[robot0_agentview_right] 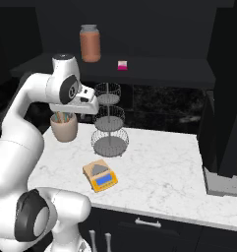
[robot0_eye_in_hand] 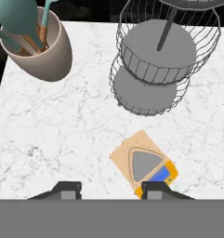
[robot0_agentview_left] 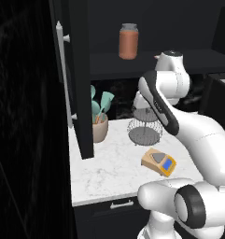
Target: Pick the bar and place it on the digital scale for weighing, and close the cabinet.
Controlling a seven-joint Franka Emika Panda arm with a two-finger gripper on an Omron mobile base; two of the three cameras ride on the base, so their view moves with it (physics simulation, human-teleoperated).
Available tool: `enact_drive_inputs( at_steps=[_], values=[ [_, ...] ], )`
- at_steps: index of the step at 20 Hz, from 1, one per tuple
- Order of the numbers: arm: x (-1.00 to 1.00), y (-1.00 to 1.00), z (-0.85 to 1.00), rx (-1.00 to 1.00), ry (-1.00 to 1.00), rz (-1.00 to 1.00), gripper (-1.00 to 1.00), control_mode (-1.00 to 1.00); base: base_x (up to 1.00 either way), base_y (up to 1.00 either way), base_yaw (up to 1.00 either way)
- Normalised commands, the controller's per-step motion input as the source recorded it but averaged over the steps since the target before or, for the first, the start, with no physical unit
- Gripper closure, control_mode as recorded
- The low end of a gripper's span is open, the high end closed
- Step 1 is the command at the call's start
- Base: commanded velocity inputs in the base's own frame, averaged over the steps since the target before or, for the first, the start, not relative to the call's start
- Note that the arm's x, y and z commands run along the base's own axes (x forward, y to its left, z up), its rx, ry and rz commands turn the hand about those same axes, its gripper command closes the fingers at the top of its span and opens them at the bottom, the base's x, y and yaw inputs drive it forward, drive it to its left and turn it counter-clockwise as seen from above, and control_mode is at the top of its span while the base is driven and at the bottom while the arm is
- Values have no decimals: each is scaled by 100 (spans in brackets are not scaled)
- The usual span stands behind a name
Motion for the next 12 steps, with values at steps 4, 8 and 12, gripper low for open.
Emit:
enact_drive_inputs(
  at_steps=[4, 8, 12],
  values=[
    [-31, -1, 0, 0, -2, -1, -100, -100, 0, 0, 0],
    [-57, -8, 27, -1, -21, 0, -100, -100, 0, 0, 0],
    [-59, -19, 57, -2, -29, 0, -100, -100, 0, 0, 0]
  ],
)
